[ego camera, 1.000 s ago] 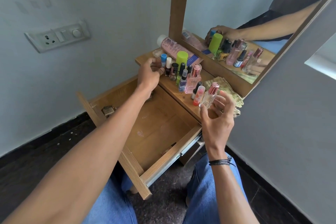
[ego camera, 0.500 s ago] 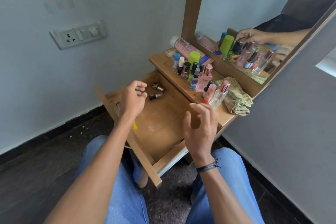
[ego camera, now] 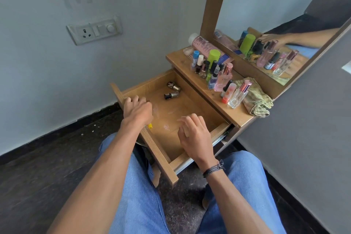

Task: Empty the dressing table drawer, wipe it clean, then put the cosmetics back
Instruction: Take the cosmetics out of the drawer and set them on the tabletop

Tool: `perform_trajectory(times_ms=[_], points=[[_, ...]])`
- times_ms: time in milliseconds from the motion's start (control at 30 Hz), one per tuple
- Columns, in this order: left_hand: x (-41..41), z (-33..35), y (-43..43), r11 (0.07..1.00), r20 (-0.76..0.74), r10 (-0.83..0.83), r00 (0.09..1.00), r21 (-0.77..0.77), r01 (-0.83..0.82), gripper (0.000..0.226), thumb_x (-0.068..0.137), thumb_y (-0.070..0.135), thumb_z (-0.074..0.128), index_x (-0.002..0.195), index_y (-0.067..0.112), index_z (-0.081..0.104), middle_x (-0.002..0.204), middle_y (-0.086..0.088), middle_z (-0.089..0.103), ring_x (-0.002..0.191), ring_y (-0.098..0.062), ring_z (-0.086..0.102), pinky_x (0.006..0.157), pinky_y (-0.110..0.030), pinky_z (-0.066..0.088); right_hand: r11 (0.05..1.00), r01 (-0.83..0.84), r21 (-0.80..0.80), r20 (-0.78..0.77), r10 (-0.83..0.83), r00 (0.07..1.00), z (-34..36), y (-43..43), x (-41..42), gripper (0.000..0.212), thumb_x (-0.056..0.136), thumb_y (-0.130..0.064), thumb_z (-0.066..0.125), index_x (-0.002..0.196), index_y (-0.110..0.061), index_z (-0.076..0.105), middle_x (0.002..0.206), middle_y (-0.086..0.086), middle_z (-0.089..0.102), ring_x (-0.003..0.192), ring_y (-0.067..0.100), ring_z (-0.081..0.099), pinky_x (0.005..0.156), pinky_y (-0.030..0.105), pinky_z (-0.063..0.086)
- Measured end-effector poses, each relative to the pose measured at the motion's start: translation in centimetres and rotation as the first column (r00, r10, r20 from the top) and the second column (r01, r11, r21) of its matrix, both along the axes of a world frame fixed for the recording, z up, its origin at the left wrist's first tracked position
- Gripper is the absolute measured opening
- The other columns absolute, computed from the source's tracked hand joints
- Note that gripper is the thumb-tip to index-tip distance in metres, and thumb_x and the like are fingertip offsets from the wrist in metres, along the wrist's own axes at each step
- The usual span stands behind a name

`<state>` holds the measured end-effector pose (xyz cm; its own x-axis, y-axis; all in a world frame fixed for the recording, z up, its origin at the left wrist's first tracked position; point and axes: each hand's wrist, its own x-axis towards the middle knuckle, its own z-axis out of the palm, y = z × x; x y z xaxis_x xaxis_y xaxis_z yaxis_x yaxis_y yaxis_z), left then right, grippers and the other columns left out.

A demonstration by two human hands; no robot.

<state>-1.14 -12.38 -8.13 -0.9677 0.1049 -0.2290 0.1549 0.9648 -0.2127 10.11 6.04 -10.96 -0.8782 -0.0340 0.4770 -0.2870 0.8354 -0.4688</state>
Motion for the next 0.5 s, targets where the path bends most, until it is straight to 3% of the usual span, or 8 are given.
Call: perform_trajectory(times_ms=[200, 367, 500], points=[[0.0, 0.1, 0.3, 1.000, 0.053, -0.026, 0.998, -0.004, 0.027, 0.041, 0.091, 0.017, 0.055, 0.131, 0.028, 0.059, 0.129, 0.005, 0.065, 0.121, -0.021, 0.057, 0.105, -0.047, 0.030, 1.000, 0.022, 0.006, 0.052, -0.023, 0.998, 0.0, -0.3, 0.0, 0.021, 0.089, -0.009, 0.067, 0.108, -0.017, 0.067, 0.101, -0.006, 0.061, 0.088, 0.013, 0.049, 0.067, 0.023, 0.047], [0.2, 0.3, 0.3, 0.999, 0.115, -0.037, 0.993, -0.008, 0.038, 0.028, 0.092, 0.022, 0.059, 0.113, 0.036, 0.069, 0.100, 0.010, 0.072, 0.101, -0.017, 0.064, 0.087, -0.043, 0.024, 0.999, 0.031, 0.006, 0.066, -0.031, 0.997, 0.0, -0.2, 0.2, 0.020, 0.089, -0.010, 0.068, 0.108, -0.018, 0.068, 0.102, -0.006, 0.061, 0.089, 0.013, 0.050, 0.066, 0.023, 0.046], [0.5, 1.0, 0.5, 0.998, 0.142, -0.056, 0.988, 0.037, 0.051, 0.035, 0.093, 0.018, 0.057, 0.113, 0.045, 0.066, 0.108, 0.013, 0.071, 0.107, -0.015, 0.064, 0.098, -0.044, 0.027, 0.999, 0.029, 0.024, 0.087, -0.031, 0.996, 0.0, -0.3, 0.4, 0.018, 0.090, -0.012, 0.067, 0.107, -0.019, 0.067, 0.101, -0.008, 0.060, 0.088, 0.012, 0.049, 0.065, 0.020, 0.042]])
